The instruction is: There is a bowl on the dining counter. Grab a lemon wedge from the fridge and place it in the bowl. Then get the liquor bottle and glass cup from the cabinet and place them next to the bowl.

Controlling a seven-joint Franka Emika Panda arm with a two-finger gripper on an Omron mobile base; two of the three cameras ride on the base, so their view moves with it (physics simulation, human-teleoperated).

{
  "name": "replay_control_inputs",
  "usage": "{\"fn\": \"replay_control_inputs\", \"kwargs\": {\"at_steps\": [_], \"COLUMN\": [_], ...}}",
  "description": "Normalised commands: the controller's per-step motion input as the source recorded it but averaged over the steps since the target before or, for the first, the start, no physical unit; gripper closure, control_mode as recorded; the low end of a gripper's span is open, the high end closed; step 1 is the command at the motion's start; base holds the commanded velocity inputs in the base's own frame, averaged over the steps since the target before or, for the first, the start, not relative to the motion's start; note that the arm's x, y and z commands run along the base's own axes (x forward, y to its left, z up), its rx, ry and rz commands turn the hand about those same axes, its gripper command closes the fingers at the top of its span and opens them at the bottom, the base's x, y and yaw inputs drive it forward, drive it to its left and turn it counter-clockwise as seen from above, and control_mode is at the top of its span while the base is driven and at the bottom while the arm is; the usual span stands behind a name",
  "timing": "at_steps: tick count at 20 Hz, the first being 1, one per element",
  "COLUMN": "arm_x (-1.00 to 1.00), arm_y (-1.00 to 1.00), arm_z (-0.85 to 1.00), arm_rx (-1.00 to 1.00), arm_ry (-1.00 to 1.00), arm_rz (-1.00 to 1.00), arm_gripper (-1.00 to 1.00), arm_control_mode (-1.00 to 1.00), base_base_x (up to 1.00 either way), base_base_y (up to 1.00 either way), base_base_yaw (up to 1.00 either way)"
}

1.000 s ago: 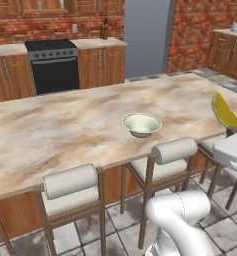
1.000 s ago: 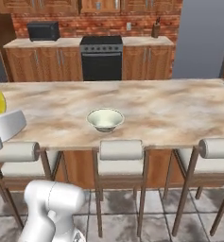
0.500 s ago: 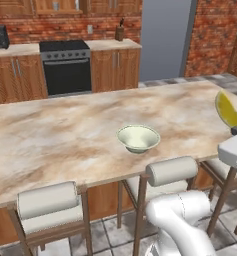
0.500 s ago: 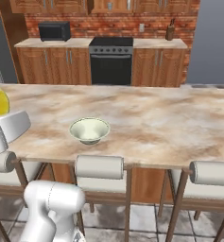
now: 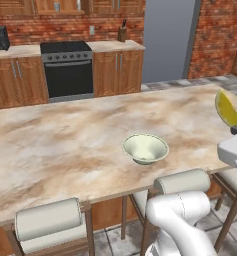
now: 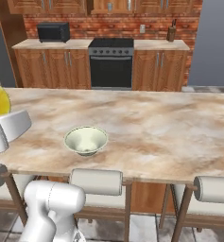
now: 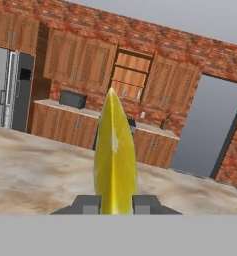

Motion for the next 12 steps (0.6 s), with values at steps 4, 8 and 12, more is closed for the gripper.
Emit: {"fn": "replay_control_inputs", "kwargs": {"at_steps": [4,8,12], "arm_x": [0.00,0.45,0.84], "arm_y": [0.00,0.00,0.00], "arm_z": [0.00,-0.06,-0.24], "arm_rx": [0.00,0.00,-0.02], "arm_ry": [0.00,0.14,0.37], "arm_rz": [0.00,0.02,0.10], "arm_gripper": [1.00,1.00,1.00], "arm_control_mode": [1.00,-1.00,-1.00], "base_base_x": [0.90,0.45,0.00], "base_base_y": [0.00,0.00,0.00], "base_base_yaw": [0.00,0.00,0.00]}}
